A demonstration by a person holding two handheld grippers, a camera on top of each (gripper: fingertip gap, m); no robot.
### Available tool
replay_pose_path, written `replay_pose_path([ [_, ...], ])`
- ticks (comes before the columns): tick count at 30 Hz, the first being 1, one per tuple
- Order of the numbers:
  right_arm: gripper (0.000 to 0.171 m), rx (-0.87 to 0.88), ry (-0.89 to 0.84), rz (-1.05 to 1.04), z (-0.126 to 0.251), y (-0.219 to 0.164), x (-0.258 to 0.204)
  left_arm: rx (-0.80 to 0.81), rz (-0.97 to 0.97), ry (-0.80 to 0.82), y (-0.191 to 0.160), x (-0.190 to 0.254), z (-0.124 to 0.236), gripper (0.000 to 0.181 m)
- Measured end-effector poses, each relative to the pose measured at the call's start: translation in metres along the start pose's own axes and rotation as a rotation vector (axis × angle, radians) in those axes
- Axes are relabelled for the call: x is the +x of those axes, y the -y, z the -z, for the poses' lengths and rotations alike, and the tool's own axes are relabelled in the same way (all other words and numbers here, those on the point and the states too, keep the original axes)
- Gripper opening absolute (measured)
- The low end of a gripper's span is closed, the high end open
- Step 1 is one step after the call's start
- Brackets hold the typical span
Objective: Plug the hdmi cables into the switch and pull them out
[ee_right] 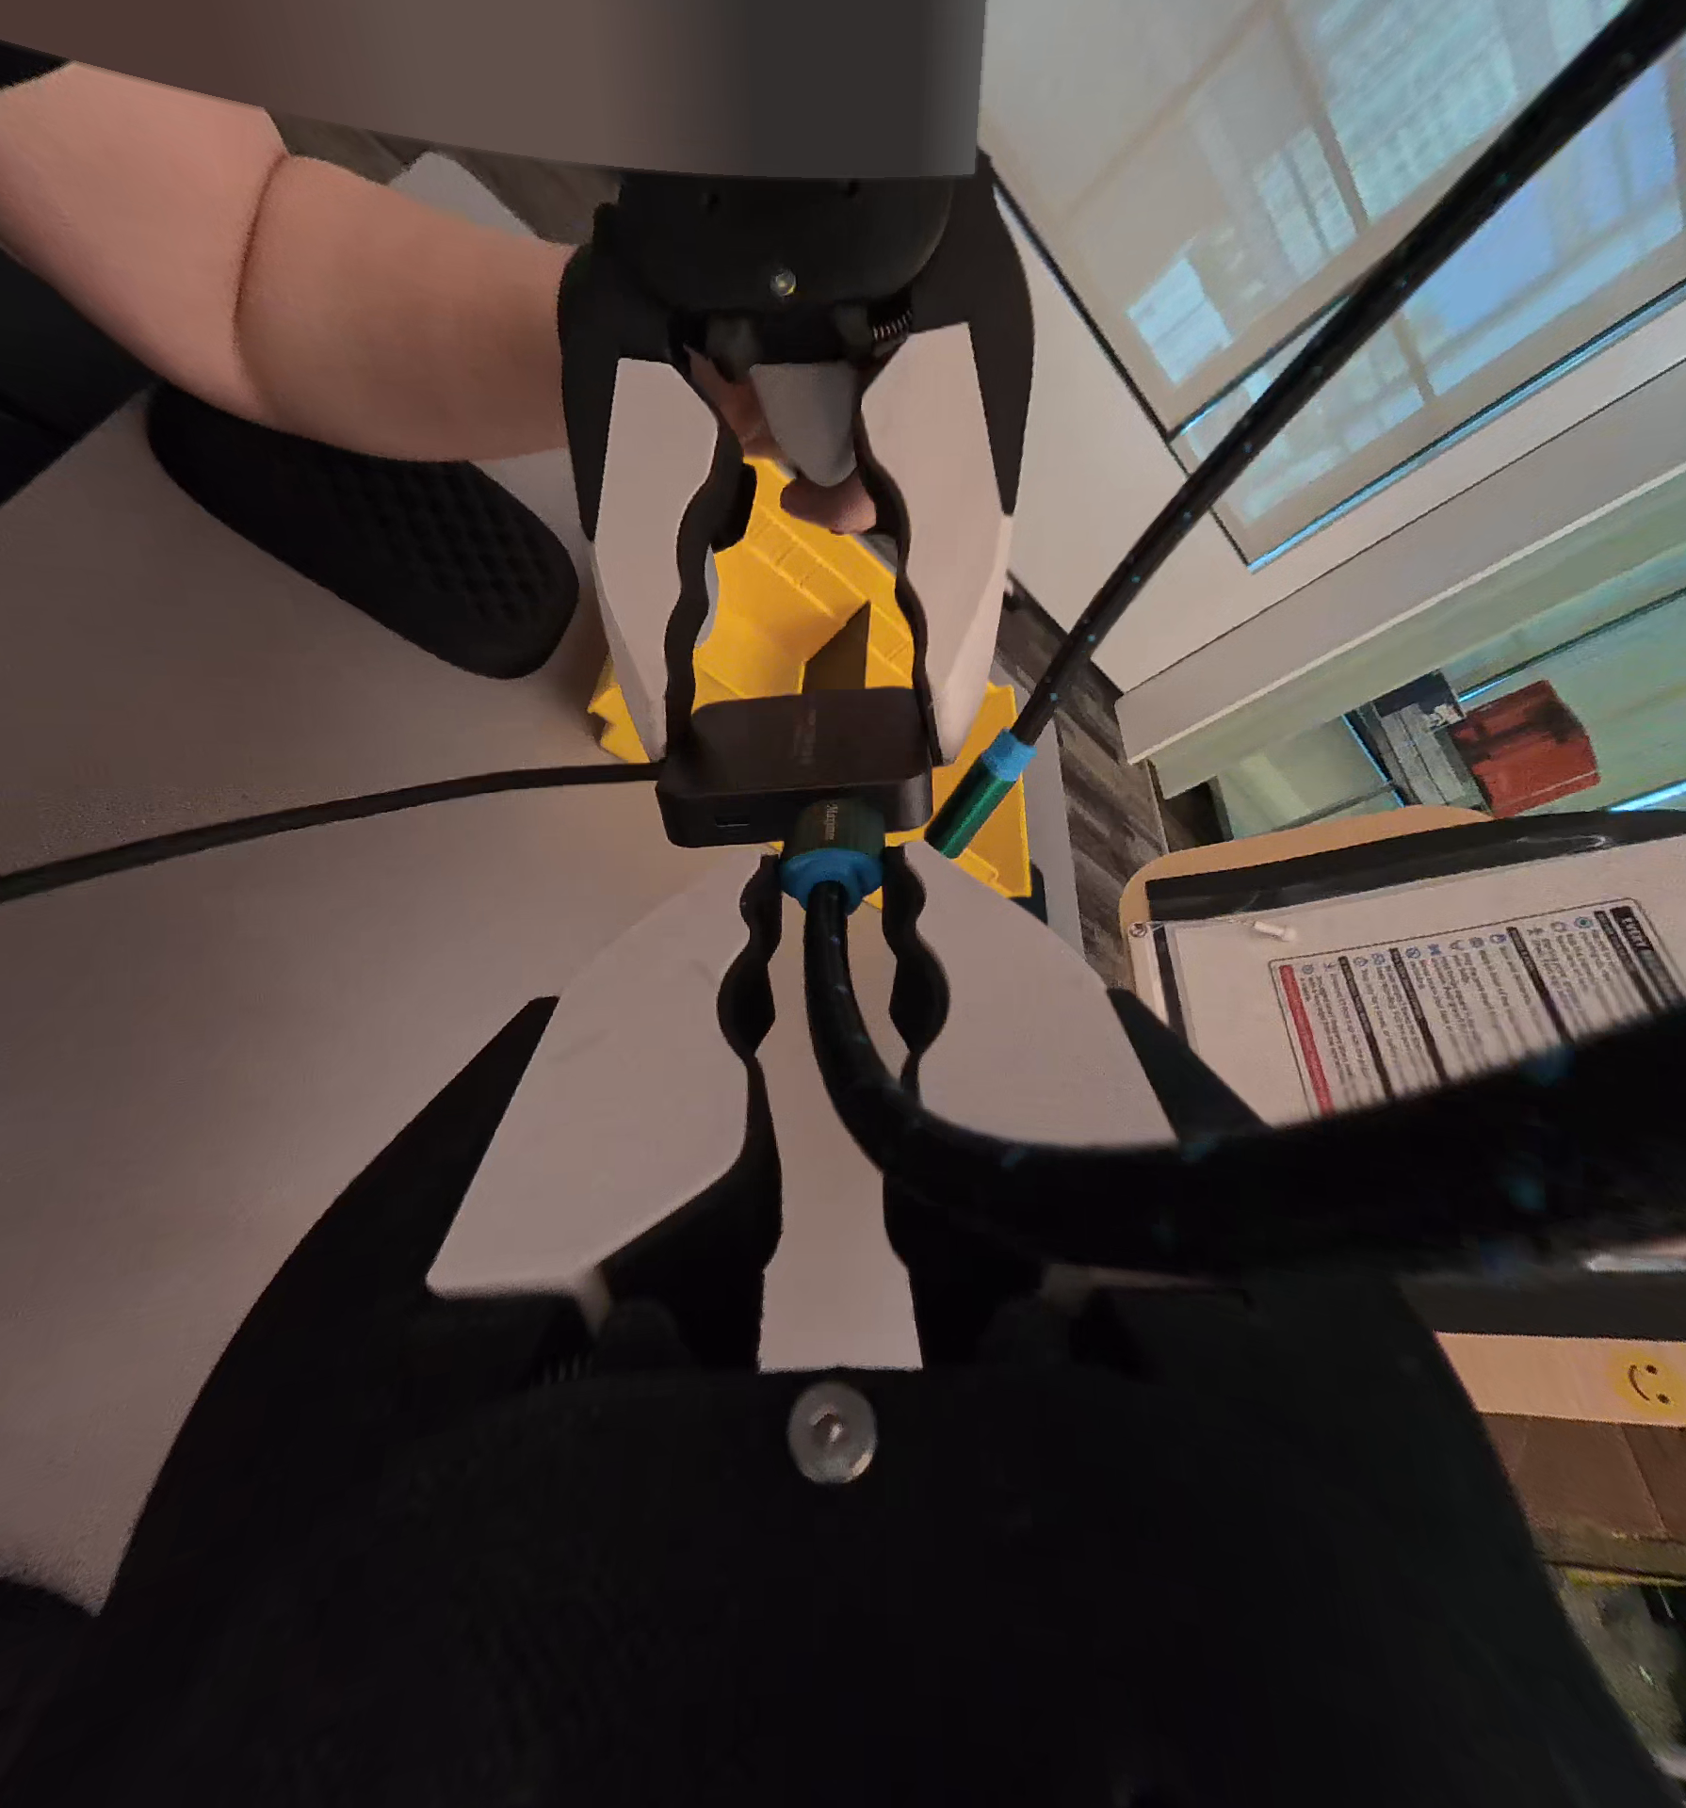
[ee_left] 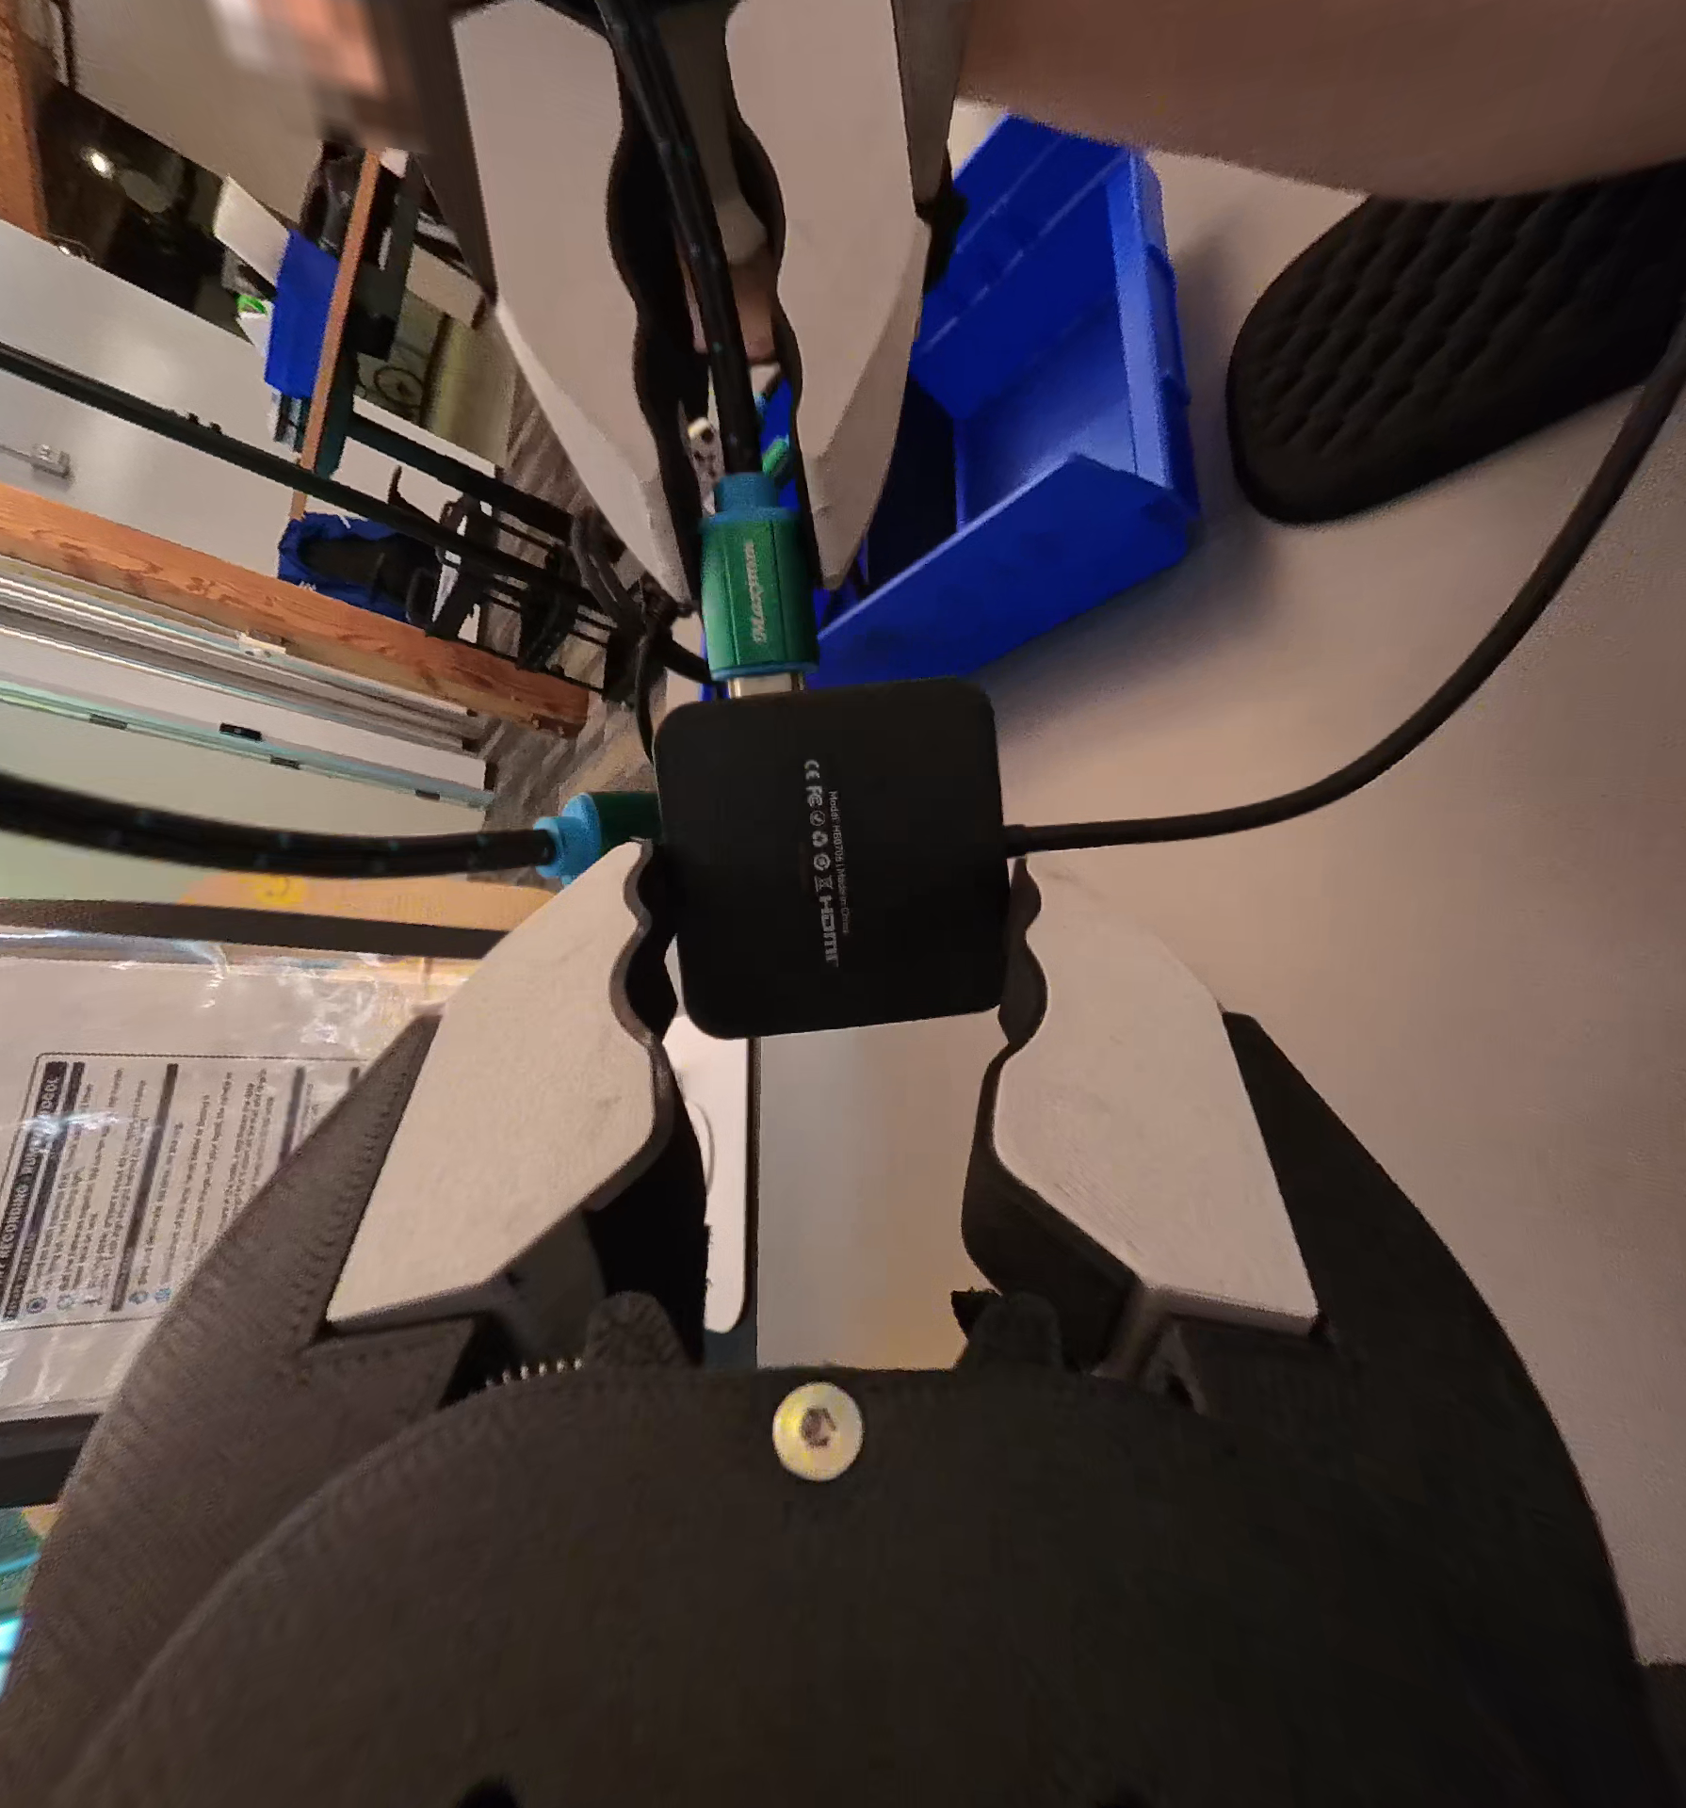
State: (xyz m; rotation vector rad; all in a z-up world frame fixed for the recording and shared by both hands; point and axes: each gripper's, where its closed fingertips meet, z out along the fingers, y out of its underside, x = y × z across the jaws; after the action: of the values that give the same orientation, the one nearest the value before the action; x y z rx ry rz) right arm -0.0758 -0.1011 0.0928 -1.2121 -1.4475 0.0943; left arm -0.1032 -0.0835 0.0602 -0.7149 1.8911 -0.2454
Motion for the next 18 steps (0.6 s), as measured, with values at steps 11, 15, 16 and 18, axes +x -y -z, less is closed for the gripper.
replay_pose_path([
  [11, 0.022, 0.027, -0.003, 0.002, -0.002, 0.003, 0.000, -0.005, -0.019, 0.019, 0.006, -0.001, 0.008, 0.064],
  [15, 0.021, 0.042, -0.040, 0.004, -0.003, 0.005, 0.005, 0.012, 0.004, 0.035, 0.008, -0.006, 0.012, 0.064],
  [16, 0.021, 0.044, -0.046, 0.004, -0.004, 0.006, 0.006, 0.011, 0.004, 0.039, 0.007, -0.007, 0.012, 0.064],
  [18, 0.021, 0.046, -0.055, 0.007, -0.005, 0.006, 0.007, 0.004, 0.000, 0.049, 0.006, -0.008, 0.013, 0.064],
])
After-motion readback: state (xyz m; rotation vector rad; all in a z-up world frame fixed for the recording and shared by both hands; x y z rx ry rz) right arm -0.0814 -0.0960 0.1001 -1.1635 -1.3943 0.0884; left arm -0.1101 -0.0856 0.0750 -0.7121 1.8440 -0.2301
